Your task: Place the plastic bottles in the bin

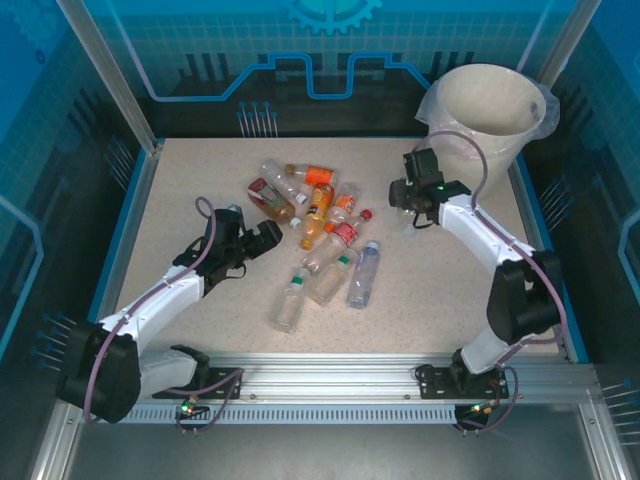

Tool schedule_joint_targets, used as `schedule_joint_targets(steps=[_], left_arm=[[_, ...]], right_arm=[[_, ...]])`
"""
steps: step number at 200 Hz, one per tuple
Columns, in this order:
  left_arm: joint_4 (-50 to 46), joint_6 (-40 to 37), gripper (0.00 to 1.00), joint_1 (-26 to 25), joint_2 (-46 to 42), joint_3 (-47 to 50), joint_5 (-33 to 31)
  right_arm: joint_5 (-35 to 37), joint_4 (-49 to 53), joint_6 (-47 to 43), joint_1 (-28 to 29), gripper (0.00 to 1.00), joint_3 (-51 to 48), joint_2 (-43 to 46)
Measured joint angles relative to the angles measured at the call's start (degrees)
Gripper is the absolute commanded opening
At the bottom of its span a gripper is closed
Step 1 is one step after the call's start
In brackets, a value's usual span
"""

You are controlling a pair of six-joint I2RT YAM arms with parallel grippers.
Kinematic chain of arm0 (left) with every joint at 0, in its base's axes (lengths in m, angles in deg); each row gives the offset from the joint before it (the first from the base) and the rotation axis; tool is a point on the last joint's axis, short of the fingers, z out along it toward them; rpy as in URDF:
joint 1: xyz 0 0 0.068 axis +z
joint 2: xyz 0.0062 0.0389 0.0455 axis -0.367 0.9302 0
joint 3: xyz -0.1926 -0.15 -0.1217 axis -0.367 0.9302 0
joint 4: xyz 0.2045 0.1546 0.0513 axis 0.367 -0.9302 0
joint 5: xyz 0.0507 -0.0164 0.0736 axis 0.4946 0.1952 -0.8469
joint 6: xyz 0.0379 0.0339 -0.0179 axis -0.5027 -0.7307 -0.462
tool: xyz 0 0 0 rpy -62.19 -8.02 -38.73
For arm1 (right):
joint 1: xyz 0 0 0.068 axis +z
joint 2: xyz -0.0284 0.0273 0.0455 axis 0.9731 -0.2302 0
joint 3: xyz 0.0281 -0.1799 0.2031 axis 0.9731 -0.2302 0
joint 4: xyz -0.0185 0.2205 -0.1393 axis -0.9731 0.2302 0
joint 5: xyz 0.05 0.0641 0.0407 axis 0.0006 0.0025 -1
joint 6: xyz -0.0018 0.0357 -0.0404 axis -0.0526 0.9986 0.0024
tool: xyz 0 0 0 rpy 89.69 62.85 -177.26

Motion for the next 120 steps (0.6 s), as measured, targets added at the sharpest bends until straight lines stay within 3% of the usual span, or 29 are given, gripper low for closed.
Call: schedule_joint_targets(steps=[51,120], left_arm=[[2.3,0.0,0.99,0.0,0.0,0.0,0.4],[2.4,0.1,0.99,0.0,0.0,0.0,0.4]], right_arm=[[-0.3,-0.8,-5.0,-2.4,0.34,3.3,6.6],[-12.8,-3.0,-2.7,-16.9,0.34,17.0,6.2]])
